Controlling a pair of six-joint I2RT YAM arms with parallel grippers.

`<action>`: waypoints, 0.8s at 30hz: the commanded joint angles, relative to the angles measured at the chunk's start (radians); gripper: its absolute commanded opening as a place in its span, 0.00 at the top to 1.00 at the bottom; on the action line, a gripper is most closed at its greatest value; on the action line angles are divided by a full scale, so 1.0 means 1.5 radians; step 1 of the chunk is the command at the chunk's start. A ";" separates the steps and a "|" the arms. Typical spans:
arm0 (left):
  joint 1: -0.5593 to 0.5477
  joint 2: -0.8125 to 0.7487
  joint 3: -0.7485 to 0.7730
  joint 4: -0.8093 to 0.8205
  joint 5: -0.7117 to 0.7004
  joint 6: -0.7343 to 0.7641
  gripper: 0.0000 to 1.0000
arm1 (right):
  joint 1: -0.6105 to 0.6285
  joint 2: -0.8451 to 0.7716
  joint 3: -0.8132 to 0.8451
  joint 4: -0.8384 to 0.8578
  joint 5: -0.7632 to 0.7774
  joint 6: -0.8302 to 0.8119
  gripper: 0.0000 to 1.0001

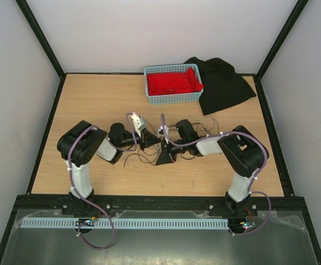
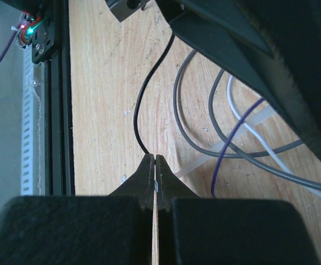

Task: Zip-tie the wires
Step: Tie the cable at the center of the board.

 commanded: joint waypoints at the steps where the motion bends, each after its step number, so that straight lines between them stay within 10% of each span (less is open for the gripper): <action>1: 0.002 -0.014 -0.012 0.028 -0.016 -0.001 1.00 | -0.002 -0.025 -0.009 -0.002 0.019 -0.011 1.00; 10: 0.005 0.025 -0.003 0.028 -0.030 -0.034 1.00 | -0.003 -0.088 -0.075 0.174 0.040 0.050 0.98; 24: 0.021 0.016 -0.004 0.028 0.027 -0.078 1.00 | -0.003 -0.073 -0.022 0.107 0.076 0.038 0.97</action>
